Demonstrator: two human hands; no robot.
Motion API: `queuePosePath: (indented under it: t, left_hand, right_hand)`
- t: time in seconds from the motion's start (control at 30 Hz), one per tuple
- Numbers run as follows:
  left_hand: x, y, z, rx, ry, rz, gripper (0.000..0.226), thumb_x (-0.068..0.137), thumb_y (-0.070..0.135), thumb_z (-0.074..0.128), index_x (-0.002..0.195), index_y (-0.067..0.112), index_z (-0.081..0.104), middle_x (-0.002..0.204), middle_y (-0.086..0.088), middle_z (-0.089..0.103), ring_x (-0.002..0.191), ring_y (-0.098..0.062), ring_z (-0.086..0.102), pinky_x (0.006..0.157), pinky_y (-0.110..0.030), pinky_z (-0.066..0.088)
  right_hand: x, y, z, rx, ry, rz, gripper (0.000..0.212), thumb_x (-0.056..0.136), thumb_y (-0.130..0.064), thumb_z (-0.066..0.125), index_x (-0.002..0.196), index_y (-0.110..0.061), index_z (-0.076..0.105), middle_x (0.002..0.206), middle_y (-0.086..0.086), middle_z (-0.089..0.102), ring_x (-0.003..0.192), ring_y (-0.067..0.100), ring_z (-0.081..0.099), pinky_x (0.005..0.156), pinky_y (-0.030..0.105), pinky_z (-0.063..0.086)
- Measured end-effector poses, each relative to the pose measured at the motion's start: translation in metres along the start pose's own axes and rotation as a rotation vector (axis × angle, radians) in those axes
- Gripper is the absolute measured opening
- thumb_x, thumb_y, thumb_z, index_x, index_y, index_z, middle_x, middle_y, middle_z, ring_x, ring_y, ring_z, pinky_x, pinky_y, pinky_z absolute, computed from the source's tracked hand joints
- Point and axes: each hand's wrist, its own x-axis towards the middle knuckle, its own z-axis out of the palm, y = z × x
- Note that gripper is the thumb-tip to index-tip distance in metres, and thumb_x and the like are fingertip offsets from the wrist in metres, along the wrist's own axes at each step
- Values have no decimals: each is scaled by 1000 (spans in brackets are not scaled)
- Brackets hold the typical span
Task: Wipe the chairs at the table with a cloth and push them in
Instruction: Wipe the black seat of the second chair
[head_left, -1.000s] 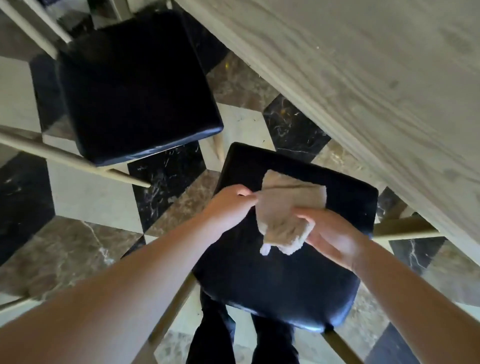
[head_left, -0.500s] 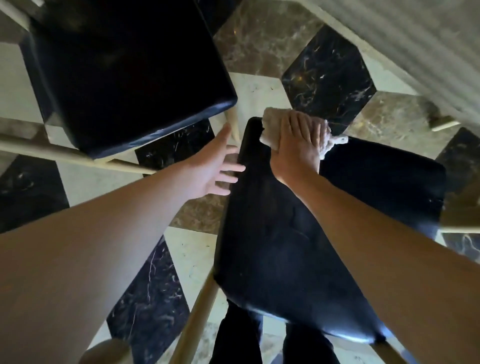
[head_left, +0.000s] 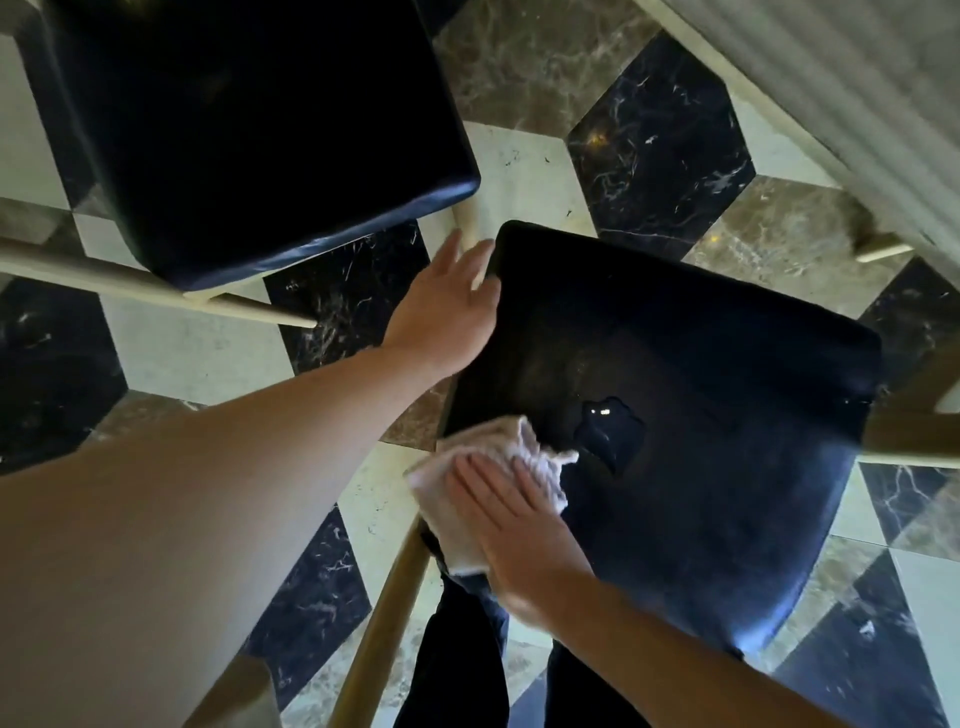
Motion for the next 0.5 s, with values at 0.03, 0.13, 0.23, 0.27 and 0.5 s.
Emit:
queuePosePath:
  t: [0.03,0.13,0.23,0.27,0.5]
  left_hand:
    - [-3,0,3,94,-66,56,58,100,25,36,157,28,24,168,-1,6,153,-24,6,123,-45,16]
    - [-13,4,14,283,-207,102,72,91,9,40,157,31,23,169,1,-2,153,-23,5,122,-44,19]
    - [-20,8,26,258,-314,-42,74,91,5,36,157,35,21,167,10,-12,154,-20,1,114,-34,26]
    - [-21,10,29,226,-329,-76,76,91,3,35,158,36,20,166,12,-14,154,-19,0,107,-29,27]
    - [-2,19,17,155,-362,-170,67,93,8,34,154,34,29,168,6,3,149,-25,25,99,-30,41]
  right_hand:
    - [-17,0,7,-21,-31,-49,102,82,-36,62,162,-10,3,170,9,-8,155,25,-11,124,48,-12]
    - [-67,8,15,-142,-152,-214,101,74,-38,69,160,-13,24,167,6,21,154,28,8,122,50,2]
    - [-104,24,23,-279,-244,-415,71,87,-38,55,154,-22,39,163,-1,34,152,21,26,122,49,9]
    - [-112,31,24,-285,-265,-473,58,93,-38,50,150,-30,47,161,-8,38,151,16,29,124,47,8]
    - [-100,70,-1,-360,-410,-628,37,99,-48,45,133,-54,57,146,-32,47,140,-7,34,121,27,-2]
